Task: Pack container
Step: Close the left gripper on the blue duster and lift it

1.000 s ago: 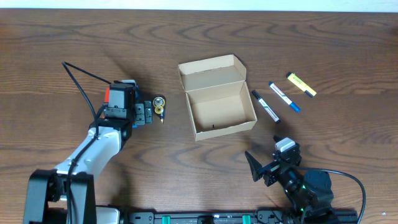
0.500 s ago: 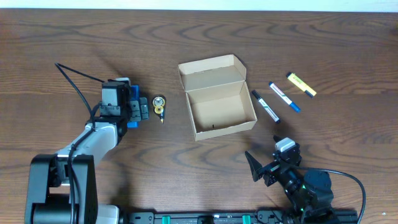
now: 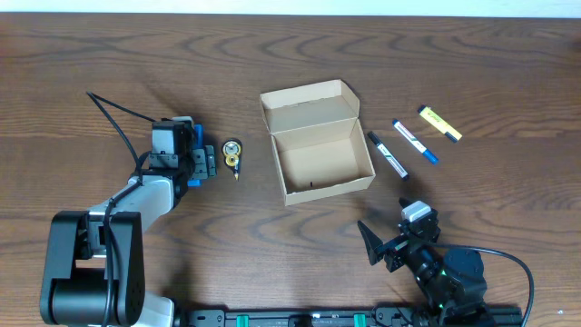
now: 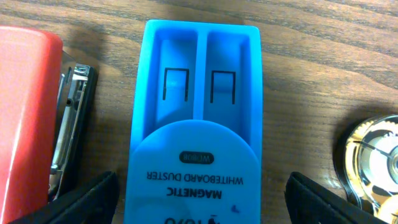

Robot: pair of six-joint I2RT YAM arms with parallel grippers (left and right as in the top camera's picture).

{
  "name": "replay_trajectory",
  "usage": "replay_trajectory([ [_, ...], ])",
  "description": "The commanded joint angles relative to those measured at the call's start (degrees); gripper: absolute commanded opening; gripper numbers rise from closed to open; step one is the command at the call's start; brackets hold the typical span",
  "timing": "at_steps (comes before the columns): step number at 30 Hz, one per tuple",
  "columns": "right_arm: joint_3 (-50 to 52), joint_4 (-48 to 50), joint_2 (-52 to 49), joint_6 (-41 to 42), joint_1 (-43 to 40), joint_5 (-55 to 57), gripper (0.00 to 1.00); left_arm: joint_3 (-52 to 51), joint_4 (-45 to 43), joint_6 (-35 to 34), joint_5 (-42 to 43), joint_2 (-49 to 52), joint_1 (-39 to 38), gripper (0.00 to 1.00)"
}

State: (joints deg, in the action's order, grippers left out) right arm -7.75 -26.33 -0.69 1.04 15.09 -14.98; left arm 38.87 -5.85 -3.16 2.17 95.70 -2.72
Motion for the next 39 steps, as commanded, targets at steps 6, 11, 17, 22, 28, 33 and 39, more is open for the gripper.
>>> replay_trajectory([
  [6,0.26,-0.04,0.31,-0.46,1.11,-0.26,0.99,1.38,0.00,-0.02,-2.82,0.63,0.07,0.77],
  [11,0.26,-0.04,0.31,-0.46,1.11,-0.24,0.99,1.38,0.04,-0.02,-3.82,0.66,-0.42,0.75],
  [17,0.26,-0.04,0.31,-0.46,1.11,-0.26,0.99,1.38,0.22,0.52,-10.34,1.07,-3.04,0.77],
  [22,0.26,-0.04,0.31,-0.46,1.11,-0.26,0.99,1.38,0.87,0.44,-10.27,2.14,-3.08,0.77],
  [28,0.26,-0.04,0.31,-0.46,1.11,-0.26,0.99,1.38,1.16,0.42,-10.23,2.19,-3.08,0.70],
  [33,0.26,-0.04,0.31,-0.46,1.11,-0.26,0.99,1.38,1.36,0.39,-10.08,2.19,-3.08,0.62],
  [39,0.26,-0.04,0.31,-0.46,1.11,-0.26,0.99,1.44,1.36,0.37,-10.05,2.14,-3.08,0.54],
])
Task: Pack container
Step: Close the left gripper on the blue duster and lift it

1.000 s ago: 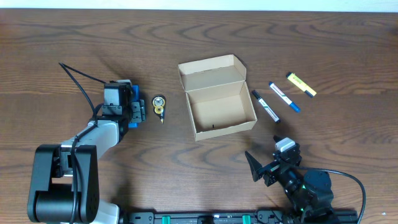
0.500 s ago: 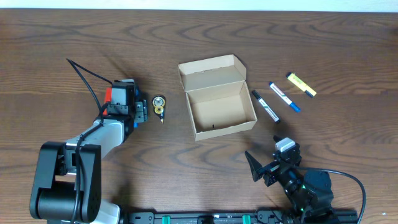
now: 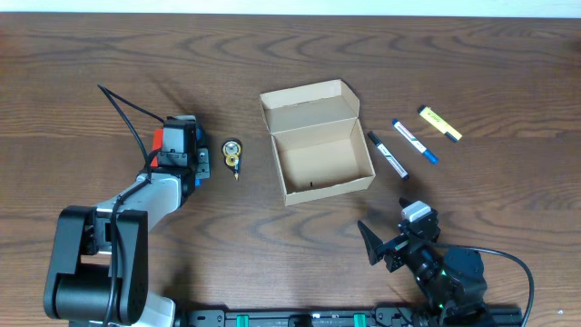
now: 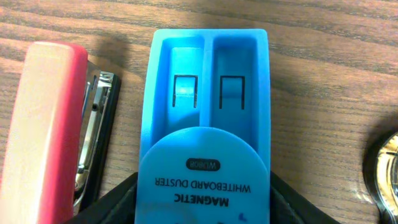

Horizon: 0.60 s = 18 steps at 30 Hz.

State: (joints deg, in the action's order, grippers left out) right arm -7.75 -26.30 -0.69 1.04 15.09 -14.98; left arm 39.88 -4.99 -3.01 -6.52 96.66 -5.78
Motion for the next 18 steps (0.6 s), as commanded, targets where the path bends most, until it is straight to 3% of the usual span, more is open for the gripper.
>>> replay_trajectory([
  [1,0.26,-0.07,0.31,-0.46,1.11,-0.26,0.99,0.50,0.50,0.24,-1.33,1.14,-0.02,0.52],
  [9,0.26,-0.07,0.31,-0.46,1.11,-0.26,0.99,5.46,5.99,0.24,-1.33,0.44,-0.04,0.42],
  [18,0.26,-0.07,0.31,-0.46,1.11,-0.26,0.99,16.63,16.65,4.59,0.24,-2.82,-1.01,0.43],
])
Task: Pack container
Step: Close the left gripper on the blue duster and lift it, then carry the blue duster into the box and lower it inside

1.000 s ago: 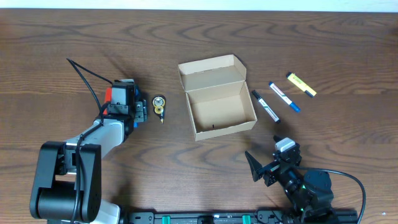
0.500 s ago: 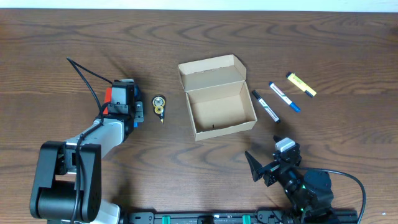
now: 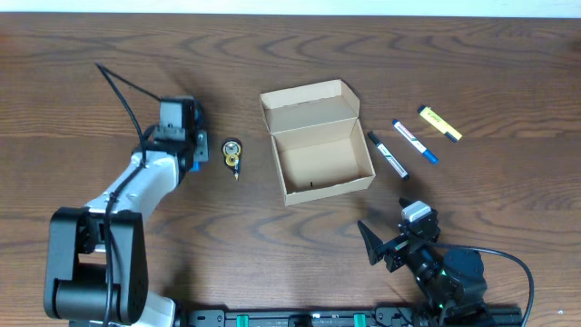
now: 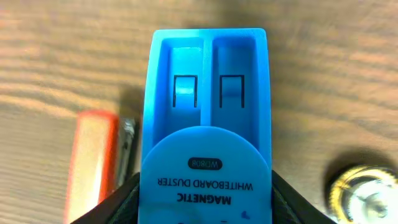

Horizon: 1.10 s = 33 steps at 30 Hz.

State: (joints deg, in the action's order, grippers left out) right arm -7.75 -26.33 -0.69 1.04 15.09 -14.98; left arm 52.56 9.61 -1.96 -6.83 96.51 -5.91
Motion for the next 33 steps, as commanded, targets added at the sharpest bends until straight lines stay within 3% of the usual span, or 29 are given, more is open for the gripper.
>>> replay_trajectory([
  [1,0.26,-0.04,0.31,-0.46,1.11,-0.24,0.99,5.09,3.06,4.66,1.05,-3.30,-1.31,0.43],
  [7,0.26,-0.04,0.31,-0.46,1.11,-0.26,0.99,10.51,9.09,10.86,5.22,-8.98,-6.51,0.42],
  [14,0.26,-0.04,0.31,-0.46,1.11,-0.26,0.99,11.37,9.86,16.81,14.53,-14.49,-15.74,0.43],
  [23,0.26,-0.04,0.31,-0.46,1.11,-0.26,0.99,11.37,6.14,22.82,15.91,-12.02,-28.06,0.47],
  [33,0.26,-0.04,0.31,-0.46,1.11,-0.26,0.99,11.45,6.01,27.23,18.29,-6.05,-34.67,0.47],
])
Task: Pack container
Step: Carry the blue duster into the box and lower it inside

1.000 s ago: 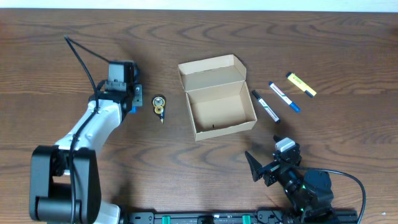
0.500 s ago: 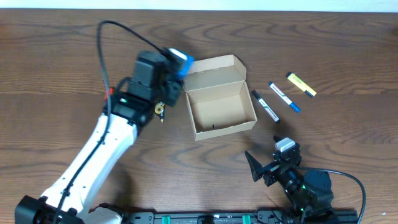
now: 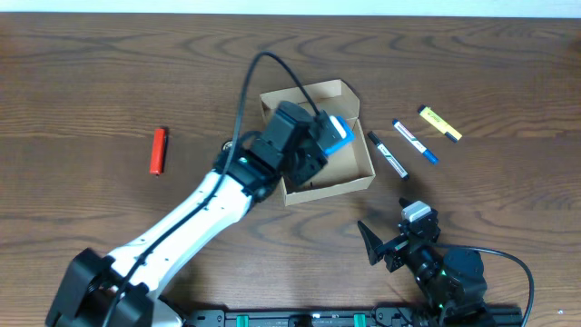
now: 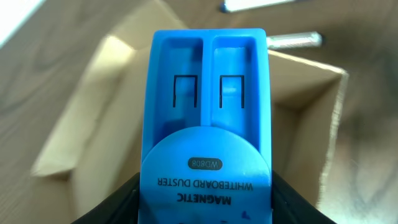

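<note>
A blue magnetic whiteboard duster fills the left wrist view, and my left gripper is shut on its near end. From overhead the duster hangs over the inside of the open cardboard box, with the left gripper reaching in from the box's left side. The box walls show blurred beneath the duster. My right gripper sits open near the table's front edge, with nothing in it.
A red stapler lies alone at the left. To the right of the box lie a black marker, a blue marker and a yellow highlighter. The left arm hides the small yellow round item beside the box.
My left gripper, still shut on the duster, has moved from the table's left, beside the stapler, to over the open box. The stapler is now uncovered. The right arm has not moved.
My left gripper was open around the blue duster, which lay beside the red stapler. Then it was shut on the duster. Then the duster was held above the table by the stapler, and now it hangs over the box.
</note>
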Robot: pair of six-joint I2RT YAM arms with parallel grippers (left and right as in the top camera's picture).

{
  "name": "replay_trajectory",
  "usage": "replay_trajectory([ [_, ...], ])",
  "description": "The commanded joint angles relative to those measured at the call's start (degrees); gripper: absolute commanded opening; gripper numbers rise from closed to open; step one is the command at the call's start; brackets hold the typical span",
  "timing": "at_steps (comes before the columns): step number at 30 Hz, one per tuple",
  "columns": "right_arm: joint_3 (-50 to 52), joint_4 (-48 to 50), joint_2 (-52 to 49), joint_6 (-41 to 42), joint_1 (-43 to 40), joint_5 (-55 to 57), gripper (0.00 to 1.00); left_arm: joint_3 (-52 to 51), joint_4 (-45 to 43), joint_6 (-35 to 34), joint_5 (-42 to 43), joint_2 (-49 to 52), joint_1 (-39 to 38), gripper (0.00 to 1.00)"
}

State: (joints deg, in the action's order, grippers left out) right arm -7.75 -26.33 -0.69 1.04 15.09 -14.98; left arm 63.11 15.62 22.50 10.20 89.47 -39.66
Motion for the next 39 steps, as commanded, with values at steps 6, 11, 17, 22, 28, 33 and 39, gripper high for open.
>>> replay_trajectory([
  [6,0.26,-0.04,0.31,-0.46,1.11,-0.26,0.99,0.90,0.09,5.68,1.49,4.57,-0.66,0.47],
  [11,0.26,-0.04,0.31,-0.46,1.11,-0.26,0.99,0.90,-0.02,11.82,1.53,6.82,-0.48,0.48],
  [17,0.26,-0.04,0.31,-0.46,1.11,-0.26,0.99,0.90,0.00,14.58,3.61,9.16,0.07,0.49],
  [22,0.26,-0.04,0.31,-0.46,1.11,-0.26,0.99,0.90,0.04,18.91,4.37,10.60,0.22,0.48],
  [28,0.26,-0.04,0.31,-0.46,1.11,-0.26,0.99,0.90,0.24,19.93,4.87,10.67,0.33,0.52],
  [33,0.26,-0.04,0.31,-0.46,1.11,-0.26,0.99,0.90,0.42,19.21,4.85,10.67,0.37,0.66],
  [39,0.26,-0.04,0.31,-0.46,1.11,-0.26,0.99,0.92,0.66,18.80,4.66,10.64,0.37,0.72],
])
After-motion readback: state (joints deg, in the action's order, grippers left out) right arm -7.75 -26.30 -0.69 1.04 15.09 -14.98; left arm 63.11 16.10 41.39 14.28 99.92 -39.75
